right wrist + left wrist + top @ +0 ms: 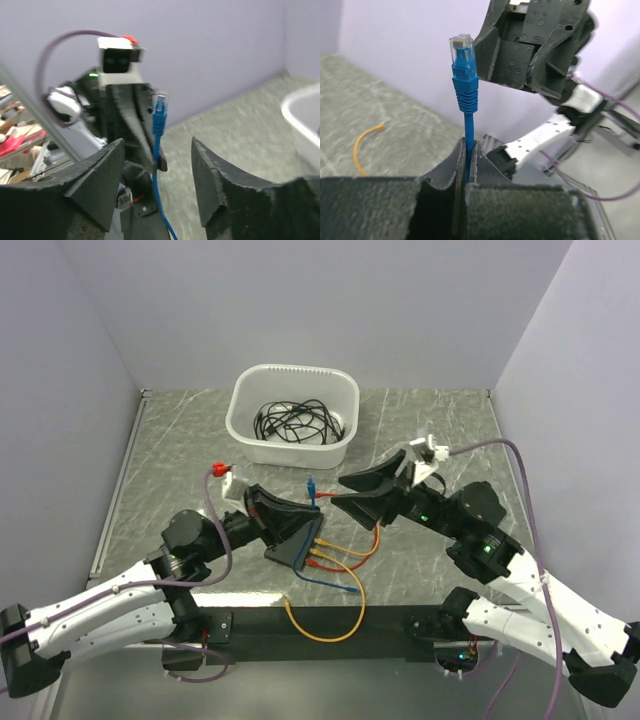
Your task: Insert the plug into the switch port
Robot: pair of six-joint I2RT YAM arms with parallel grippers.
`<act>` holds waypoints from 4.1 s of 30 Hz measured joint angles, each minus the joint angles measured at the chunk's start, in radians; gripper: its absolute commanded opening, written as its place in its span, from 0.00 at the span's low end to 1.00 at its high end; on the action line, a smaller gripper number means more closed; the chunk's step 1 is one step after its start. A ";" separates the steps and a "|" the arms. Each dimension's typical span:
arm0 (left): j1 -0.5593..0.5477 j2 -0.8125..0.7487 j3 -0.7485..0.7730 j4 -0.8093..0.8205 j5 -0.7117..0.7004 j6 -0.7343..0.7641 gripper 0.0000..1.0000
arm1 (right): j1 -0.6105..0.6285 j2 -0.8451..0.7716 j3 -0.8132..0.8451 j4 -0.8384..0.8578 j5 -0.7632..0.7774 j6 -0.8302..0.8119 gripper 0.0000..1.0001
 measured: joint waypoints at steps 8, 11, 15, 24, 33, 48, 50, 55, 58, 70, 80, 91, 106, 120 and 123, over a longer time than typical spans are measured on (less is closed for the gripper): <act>-0.158 0.091 0.041 -0.097 -0.264 0.090 0.01 | 0.000 0.108 0.015 -0.097 0.090 0.016 0.47; -0.183 0.106 0.051 -0.104 -0.326 0.111 0.01 | 0.000 0.110 0.015 -0.101 0.102 0.025 0.45; -0.200 0.120 0.064 -0.105 -0.372 0.128 0.01 | 0.000 0.102 0.015 -0.101 0.115 0.032 0.43; -0.210 0.126 0.079 -0.105 -0.413 0.135 0.01 | 0.000 0.066 0.015 -0.102 0.103 0.039 0.42; -0.211 0.126 0.080 -0.105 -0.420 0.134 0.01 | 0.000 0.080 0.015 -0.076 0.086 0.056 0.40; -0.211 0.126 0.080 -0.105 -0.421 0.134 0.01 | 0.000 0.121 0.007 -0.048 0.068 0.075 0.18; -0.211 0.127 0.080 -0.106 -0.423 0.134 0.01 | 0.000 0.121 0.004 -0.042 0.065 0.079 0.07; -0.211 0.132 0.080 -0.105 -0.435 0.134 0.04 | 0.000 0.121 -0.002 -0.034 0.064 0.079 0.00; -0.211 0.132 0.080 -0.113 -0.450 0.135 0.27 | 0.000 0.115 -0.012 -0.027 0.071 0.078 0.00; -0.213 0.058 0.080 -0.162 -0.632 0.104 0.55 | -0.002 -0.095 0.008 -0.273 0.275 -0.070 0.00; -0.212 0.012 0.055 -0.167 -0.735 0.096 0.47 | -0.005 -0.394 0.177 -0.528 0.536 -0.199 0.00; -0.212 0.043 0.055 -0.182 -0.765 0.096 0.43 | -0.005 -0.558 0.336 -0.562 0.764 -0.264 0.00; -0.212 0.037 0.055 -0.208 -0.804 0.082 0.41 | -0.005 -0.312 0.143 -0.526 0.912 -0.172 0.00; -0.206 -0.124 -0.013 -0.277 -0.871 0.069 0.43 | -0.004 0.325 -0.189 -0.280 0.707 -0.050 0.00; -0.189 -0.119 -0.033 -0.285 -0.880 0.056 0.45 | -0.004 0.424 -0.181 -0.211 0.640 -0.040 0.00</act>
